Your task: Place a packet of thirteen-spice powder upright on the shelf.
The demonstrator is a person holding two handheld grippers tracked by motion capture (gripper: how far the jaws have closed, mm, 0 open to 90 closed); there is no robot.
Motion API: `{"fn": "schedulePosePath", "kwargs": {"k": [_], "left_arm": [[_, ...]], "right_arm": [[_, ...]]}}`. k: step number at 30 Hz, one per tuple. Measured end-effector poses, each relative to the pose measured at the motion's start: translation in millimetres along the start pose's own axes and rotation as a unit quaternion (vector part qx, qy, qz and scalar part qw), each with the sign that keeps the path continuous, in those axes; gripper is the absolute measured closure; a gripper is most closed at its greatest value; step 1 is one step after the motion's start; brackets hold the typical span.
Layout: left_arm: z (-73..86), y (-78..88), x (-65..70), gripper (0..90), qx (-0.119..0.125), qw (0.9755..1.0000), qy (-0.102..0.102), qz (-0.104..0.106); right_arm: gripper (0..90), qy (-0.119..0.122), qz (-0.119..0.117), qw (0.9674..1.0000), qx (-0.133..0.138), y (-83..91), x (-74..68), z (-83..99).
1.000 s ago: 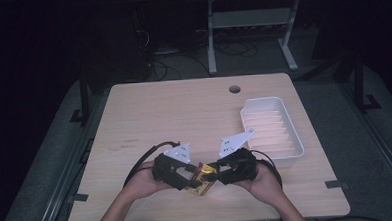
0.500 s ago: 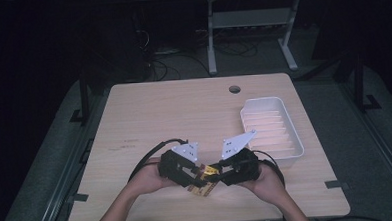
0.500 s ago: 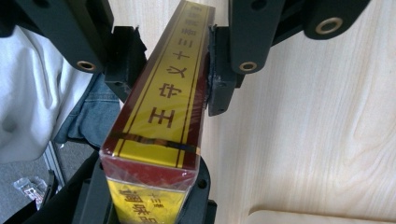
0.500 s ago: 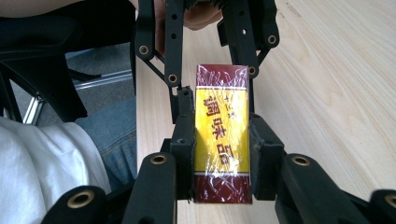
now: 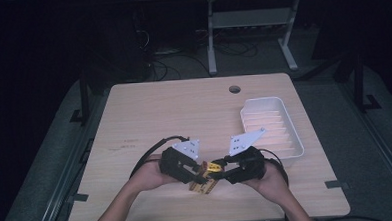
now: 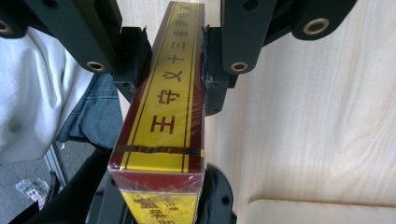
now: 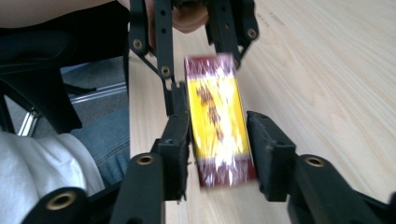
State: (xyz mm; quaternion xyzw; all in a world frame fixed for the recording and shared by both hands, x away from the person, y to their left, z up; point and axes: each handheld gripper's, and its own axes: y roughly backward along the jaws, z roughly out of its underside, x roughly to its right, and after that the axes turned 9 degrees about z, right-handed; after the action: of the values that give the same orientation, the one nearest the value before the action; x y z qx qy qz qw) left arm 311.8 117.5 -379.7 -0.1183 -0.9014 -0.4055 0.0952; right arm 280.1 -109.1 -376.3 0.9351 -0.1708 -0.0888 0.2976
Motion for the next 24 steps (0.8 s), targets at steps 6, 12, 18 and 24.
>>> {"fn": "schedulePosePath", "kwargs": {"k": [6, 12, 18, 24], "left_arm": [[6.4, 16.7, -4.3, 67.3, 0.020, 0.9995, 0.013, -0.020], [2.7, 28.9, -8.6, 67.1, 0.026, 0.9987, 0.018, -0.041], [1.3, 34.8, -21.5, 66.8, 0.041, 0.9965, 0.033, -0.065], [-5.3, 37.2, -31.3, 67.0, 0.063, 0.9928, 0.036, -0.095]], "right_arm": [[46.3, -0.013, 0.019, 0.9997, -0.008, 8.0, 4.0, 8.5], [39.2, -0.017, 0.026, 0.9994, -0.015, 10.4, 3.5, 14.0], [36.1, -0.002, 0.031, 0.9995, -0.012, 13.6, -1.5, 17.1], [34.0, 0.021, 0.031, 0.9988, -0.032, 8.3, -9.6, 25.2]]}}
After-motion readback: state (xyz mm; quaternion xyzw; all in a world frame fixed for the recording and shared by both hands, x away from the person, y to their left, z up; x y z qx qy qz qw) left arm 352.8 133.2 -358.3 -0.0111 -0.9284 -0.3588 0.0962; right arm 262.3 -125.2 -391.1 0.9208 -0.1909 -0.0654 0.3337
